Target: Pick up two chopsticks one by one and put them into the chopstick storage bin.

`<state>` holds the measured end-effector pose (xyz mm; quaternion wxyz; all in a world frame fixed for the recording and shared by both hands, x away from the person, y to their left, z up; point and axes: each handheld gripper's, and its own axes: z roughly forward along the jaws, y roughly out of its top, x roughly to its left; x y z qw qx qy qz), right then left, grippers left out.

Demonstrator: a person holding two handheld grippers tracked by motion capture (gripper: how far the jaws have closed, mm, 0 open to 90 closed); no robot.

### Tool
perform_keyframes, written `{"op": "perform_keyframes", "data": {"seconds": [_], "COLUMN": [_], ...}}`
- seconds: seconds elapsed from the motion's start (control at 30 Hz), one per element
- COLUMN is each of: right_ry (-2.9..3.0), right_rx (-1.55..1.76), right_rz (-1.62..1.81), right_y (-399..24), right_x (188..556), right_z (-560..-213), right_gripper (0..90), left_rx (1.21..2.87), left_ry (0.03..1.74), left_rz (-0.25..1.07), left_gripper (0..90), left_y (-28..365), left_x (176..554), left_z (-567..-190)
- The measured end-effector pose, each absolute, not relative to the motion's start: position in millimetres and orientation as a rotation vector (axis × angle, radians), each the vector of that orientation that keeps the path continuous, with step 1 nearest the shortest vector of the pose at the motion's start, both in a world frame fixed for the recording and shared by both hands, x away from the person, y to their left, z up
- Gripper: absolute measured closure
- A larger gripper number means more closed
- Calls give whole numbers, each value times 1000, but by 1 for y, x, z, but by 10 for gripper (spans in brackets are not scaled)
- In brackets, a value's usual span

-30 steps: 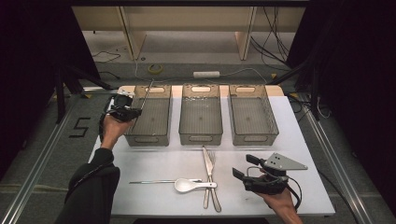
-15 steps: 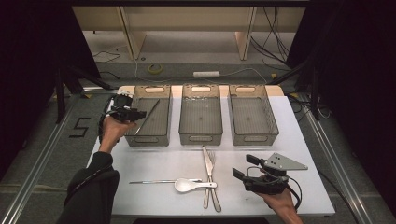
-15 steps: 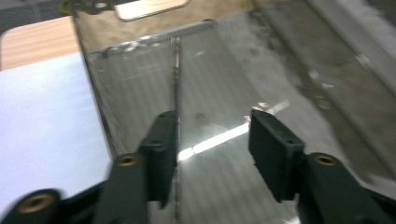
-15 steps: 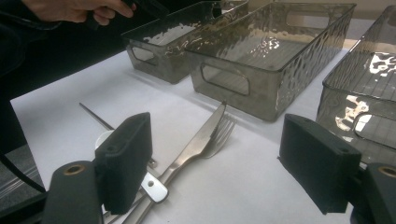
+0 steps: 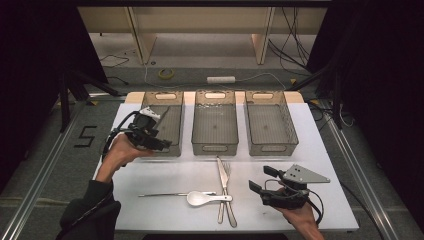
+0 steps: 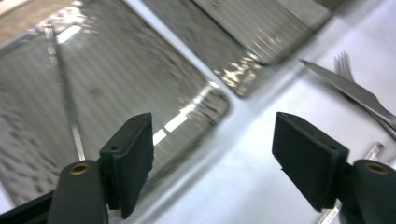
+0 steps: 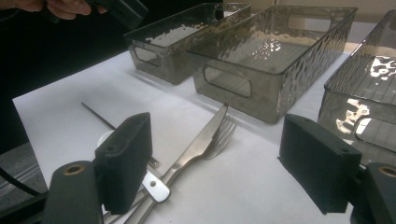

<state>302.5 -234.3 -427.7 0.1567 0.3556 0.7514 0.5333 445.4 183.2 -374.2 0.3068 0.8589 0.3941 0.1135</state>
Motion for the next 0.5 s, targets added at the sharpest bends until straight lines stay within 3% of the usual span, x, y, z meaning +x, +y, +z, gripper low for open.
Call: {"op": "perform_keyframes", "data": {"seconds": [0.23, 0.5], "right_ry": [2151, 2151], "right_rx": [1016, 1018], "right_rz": [1527, 1527], "right_y": [-234, -234], "right_x": [302, 302], "right_z": [-427, -428], "right_gripper": [264, 263], "left_rx": [2408, 2454], "left_ry": [931, 893], "left_rz": [257, 222], "left_gripper": [223, 176], "left_y": [161, 152], "left_x": [424, 409], "left_z": [-380, -387]}}
